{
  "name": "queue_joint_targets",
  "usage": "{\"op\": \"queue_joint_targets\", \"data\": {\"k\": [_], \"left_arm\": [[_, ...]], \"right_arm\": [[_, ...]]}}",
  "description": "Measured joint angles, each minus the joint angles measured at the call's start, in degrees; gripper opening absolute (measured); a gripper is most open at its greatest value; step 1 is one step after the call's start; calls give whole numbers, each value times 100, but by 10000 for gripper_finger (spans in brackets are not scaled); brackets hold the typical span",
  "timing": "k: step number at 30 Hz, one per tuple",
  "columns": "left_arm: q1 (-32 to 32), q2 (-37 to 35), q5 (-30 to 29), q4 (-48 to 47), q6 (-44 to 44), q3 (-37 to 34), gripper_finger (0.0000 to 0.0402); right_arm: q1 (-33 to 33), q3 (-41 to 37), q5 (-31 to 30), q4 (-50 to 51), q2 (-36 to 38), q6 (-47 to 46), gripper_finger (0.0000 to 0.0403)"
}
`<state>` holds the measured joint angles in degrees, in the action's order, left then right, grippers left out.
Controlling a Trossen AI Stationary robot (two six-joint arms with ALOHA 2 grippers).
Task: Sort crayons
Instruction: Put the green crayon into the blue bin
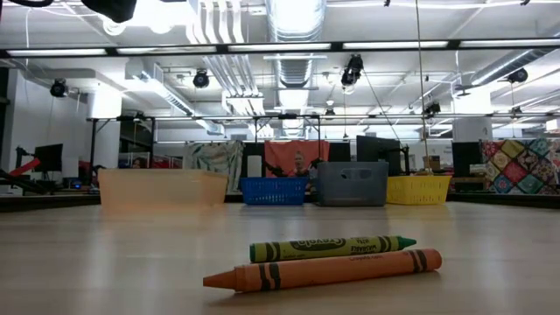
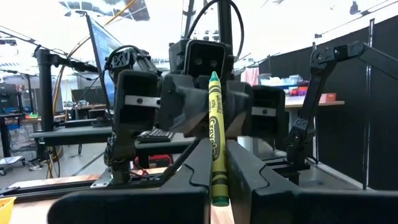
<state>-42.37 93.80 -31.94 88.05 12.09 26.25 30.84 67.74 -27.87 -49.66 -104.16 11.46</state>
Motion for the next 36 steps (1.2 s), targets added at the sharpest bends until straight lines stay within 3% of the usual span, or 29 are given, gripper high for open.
{"op": "queue_joint_targets", "data": {"k": [10, 15, 27, 36], "left_arm": [[15, 0, -25, -17, 25, 38, 0], [17, 0, -498, -22, -95, 130, 0], [22, 0, -765, -74, 47, 187, 0], [23, 0, -1069, -63, 95, 221, 47]], "right_arm": [[-203, 46, 7, 13, 0, -166, 121], [-316, 46, 439, 14, 0, -299, 121], [-538, 46, 585, -33, 0, -311, 116], [-571, 46, 518, -34, 0, -291, 20]]}}
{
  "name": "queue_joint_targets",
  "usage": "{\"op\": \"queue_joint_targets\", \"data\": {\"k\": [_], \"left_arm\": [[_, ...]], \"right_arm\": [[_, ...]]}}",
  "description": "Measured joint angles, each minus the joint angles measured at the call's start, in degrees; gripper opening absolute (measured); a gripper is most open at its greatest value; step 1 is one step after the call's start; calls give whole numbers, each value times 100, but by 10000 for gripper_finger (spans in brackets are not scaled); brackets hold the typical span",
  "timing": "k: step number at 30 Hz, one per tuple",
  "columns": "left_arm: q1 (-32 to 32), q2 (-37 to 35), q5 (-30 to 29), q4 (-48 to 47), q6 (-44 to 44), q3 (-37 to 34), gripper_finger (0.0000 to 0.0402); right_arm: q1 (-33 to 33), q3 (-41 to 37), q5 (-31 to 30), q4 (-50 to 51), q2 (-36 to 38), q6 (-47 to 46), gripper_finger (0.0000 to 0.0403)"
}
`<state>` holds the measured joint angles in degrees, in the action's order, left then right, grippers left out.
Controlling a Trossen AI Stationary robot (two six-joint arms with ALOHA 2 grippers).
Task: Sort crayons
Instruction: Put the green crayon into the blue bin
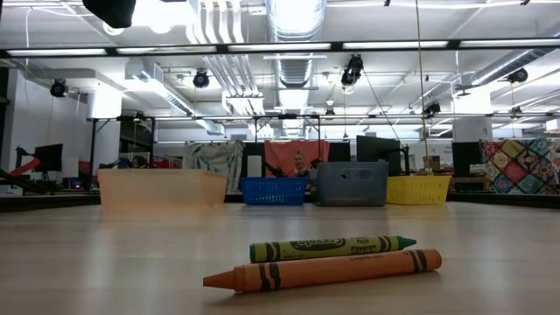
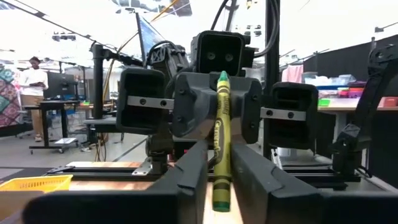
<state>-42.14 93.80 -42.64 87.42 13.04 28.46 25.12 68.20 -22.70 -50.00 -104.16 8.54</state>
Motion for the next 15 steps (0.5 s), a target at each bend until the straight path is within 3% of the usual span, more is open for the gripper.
{"op": "queue_joint_targets", "data": {"k": [7, 11, 15], "left_arm": [[114, -37, -58, 8, -3, -20, 134], [351, -211, -152, -31, -75, -160, 184], [763, -572, -154, -252, -147, -351, 198]], "right_arm": [[-113, -2, -12, 442, 194, -162, 15], [-375, -4, -277, 1489, 680, -388, 15], [-914, -5, -273, 3009, 1303, -800, 14]]}}
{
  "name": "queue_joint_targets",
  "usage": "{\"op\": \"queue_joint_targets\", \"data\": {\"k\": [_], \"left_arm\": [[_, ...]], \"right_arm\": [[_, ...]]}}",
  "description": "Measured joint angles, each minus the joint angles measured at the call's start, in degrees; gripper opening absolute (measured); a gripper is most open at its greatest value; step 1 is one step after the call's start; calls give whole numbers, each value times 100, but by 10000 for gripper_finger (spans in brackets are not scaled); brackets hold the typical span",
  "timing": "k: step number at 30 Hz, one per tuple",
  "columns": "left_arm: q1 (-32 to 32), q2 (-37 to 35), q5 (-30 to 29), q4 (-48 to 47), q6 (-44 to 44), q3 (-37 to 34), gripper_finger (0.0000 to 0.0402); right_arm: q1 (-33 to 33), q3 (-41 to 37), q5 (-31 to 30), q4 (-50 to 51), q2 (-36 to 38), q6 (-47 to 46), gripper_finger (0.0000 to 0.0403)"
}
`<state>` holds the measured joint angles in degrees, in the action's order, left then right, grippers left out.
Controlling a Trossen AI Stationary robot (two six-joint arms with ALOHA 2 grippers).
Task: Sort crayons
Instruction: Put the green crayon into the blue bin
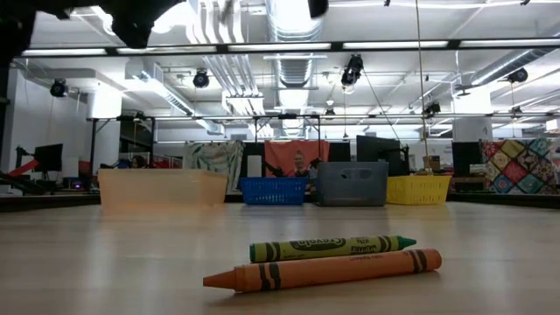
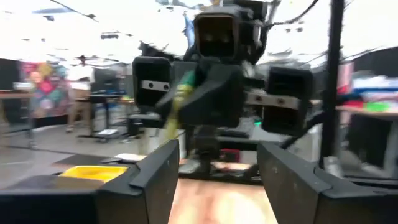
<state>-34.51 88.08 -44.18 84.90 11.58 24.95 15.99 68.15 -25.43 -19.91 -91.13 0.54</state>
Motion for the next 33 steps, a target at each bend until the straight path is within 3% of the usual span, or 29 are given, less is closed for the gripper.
{"op": "queue_joint_targets", "data": {"k": [5, 7, 9, 14, 18, 28, 33], "left_arm": [[892, -794, 16, -957, -8, -313, 188], [1363, -1215, 217, -1420, -30, -443, 182], [1931, -1613, 833, -1911, -199, -530, 178], [3699, -2385, 3086, -3602, -971, -530, 164], [4637, -2514, 3672, -4254, -1254, -485, 154], [4882, -2513, 3738, -4165, -1311, -503, 146], [4882, -2512, 3722, -4139, -1407, -503, 146]], "right_arm": [[-1201, 1, 76, 1341, 562, -104, 14], [-1823, 1, 429, 1504, 601, -83, 14], [-2474, -2, 1010, 1499, 563, -76, 14], [-3813, -2, 2204, 1278, 215, -111, 13], [-4397, 1, 2566, 792, -377, 97, 13], [-4841, 976, 2593, 1872, -1554, 573, 18], [-4826, 1618, 2559, 2819, -1924, 701, 78]]}}
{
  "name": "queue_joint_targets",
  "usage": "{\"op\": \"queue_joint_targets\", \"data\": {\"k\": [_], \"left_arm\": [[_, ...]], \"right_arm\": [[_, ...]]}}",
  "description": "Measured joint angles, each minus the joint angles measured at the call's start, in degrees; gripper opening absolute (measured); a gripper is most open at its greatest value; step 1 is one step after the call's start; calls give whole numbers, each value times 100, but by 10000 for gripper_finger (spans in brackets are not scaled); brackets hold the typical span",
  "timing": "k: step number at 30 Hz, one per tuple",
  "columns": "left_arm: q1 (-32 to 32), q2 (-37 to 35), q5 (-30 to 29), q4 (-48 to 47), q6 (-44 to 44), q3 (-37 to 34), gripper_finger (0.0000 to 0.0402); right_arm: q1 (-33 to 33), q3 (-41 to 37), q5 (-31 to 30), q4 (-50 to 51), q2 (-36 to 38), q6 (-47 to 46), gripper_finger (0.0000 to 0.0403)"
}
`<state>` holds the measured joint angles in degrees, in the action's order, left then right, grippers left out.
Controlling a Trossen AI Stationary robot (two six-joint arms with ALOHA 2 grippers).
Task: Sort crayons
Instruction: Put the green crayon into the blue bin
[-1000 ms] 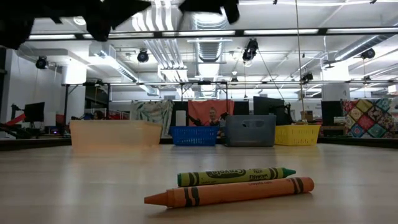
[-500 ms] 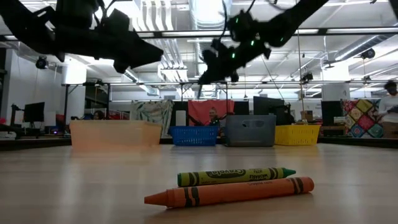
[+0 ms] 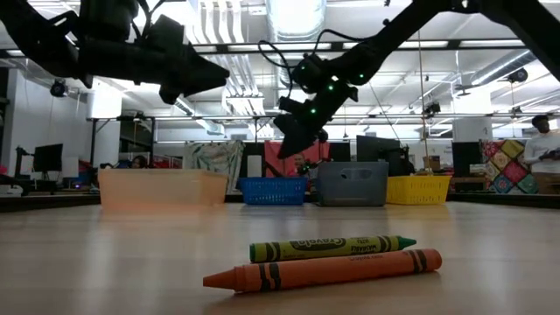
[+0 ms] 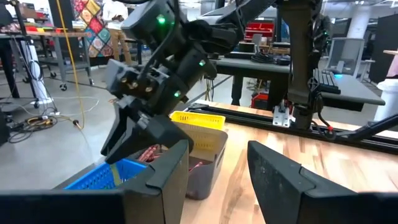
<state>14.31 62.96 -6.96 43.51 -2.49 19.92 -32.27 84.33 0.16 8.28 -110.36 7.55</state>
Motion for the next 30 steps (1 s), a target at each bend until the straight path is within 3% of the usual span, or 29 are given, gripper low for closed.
{"op": "queue_joint_targets", "data": {"k": [6, 15, 23, 30], "left_arm": [[0, 44, -2, 52, -170, -2, 146], [-260, 376, 0, 48, -725, -8, 146], [-1217, 782, 2, 55, -877, 199, 146], [-2046, 1297, 2, 18, -807, 445, 146]], "right_arm": [[0, 346, 29, 581, -69, -3, 135], [177, 318, 519, 1755, 934, -174, 133], [1049, -111, 584, 1969, 2077, -455, 131], [2151, -1111, 559, 1408, 2951, -1272, 132]]}}
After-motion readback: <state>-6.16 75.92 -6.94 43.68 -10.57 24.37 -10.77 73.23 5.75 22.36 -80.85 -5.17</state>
